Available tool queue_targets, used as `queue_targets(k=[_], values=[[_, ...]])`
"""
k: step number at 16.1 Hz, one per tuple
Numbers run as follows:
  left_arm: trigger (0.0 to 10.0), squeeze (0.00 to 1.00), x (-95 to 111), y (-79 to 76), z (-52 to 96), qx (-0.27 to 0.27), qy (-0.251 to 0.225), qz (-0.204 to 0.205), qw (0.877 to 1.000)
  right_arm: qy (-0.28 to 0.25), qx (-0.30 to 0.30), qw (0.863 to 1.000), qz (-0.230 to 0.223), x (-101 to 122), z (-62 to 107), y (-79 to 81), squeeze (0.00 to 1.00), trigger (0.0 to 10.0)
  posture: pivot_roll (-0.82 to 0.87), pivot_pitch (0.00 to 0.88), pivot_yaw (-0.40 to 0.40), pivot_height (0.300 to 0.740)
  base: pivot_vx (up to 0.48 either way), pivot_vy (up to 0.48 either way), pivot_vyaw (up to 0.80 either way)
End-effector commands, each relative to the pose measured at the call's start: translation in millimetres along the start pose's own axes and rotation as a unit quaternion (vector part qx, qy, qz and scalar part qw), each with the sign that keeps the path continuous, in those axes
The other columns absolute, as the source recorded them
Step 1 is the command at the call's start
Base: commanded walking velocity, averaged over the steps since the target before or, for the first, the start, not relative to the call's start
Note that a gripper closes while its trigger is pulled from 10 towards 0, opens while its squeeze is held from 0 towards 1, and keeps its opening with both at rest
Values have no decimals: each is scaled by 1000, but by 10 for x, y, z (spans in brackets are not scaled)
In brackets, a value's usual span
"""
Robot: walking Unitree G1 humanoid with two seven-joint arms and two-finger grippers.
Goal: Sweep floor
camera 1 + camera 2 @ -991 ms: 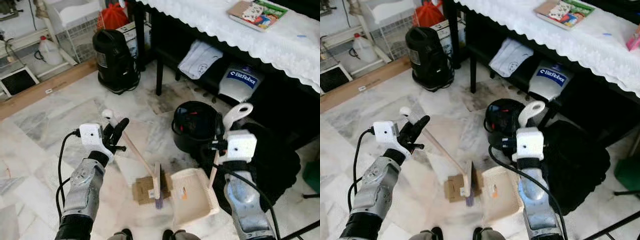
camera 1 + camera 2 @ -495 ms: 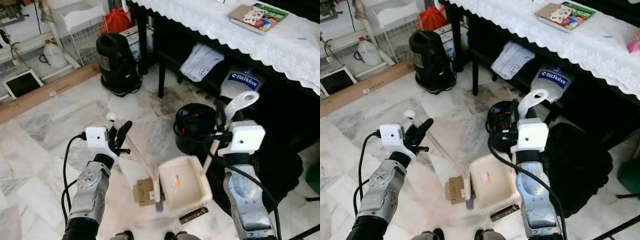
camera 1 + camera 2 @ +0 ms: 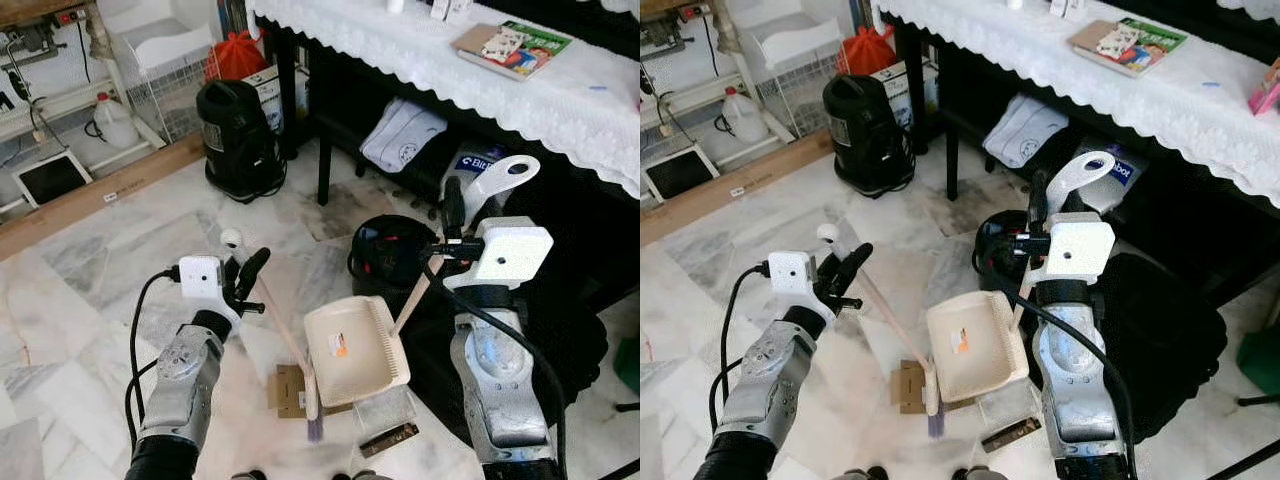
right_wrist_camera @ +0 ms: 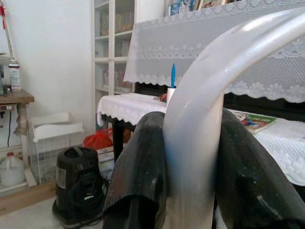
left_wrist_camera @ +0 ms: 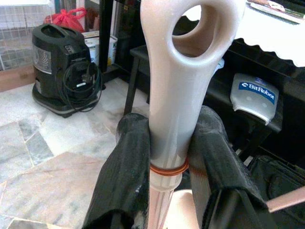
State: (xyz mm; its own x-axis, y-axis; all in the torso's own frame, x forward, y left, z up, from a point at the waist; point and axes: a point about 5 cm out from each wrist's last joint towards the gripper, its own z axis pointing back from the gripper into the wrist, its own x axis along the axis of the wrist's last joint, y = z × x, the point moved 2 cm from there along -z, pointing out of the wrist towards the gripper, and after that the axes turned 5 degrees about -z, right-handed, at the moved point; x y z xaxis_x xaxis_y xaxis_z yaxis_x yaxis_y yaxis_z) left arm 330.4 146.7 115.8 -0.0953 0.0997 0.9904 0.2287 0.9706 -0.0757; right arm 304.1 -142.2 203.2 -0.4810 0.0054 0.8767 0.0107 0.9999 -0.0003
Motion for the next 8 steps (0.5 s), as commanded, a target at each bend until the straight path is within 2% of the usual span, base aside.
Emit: queue_targets(k=[1, 2, 4, 8], values=[[10000, 47, -22, -26, 13, 1, 0, 3, 1000, -18, -3, 1000, -5, 63, 1, -13, 0, 10000, -59, 97, -26, 740, 0, 0, 0], [10000, 51, -19, -21, 14, 4, -1, 3, 1000, -10, -6, 1000, -3, 18, 30, -21, 0, 10000, -59, 97, -25, 740, 0, 0, 0], [10000, 43, -7, 28, 27, 26, -9, 0, 1000, 43, -24, 999, 9, -275, 207, -116, 0, 10000, -55, 106, -22, 740, 0, 0, 0], [10000, 51, 39, 91, 34, 46, -22, -10, 999, 95, -36, 995, 14, -557, 370, -212, 0, 10000, -48, 110, -21, 740, 0, 0, 0]])
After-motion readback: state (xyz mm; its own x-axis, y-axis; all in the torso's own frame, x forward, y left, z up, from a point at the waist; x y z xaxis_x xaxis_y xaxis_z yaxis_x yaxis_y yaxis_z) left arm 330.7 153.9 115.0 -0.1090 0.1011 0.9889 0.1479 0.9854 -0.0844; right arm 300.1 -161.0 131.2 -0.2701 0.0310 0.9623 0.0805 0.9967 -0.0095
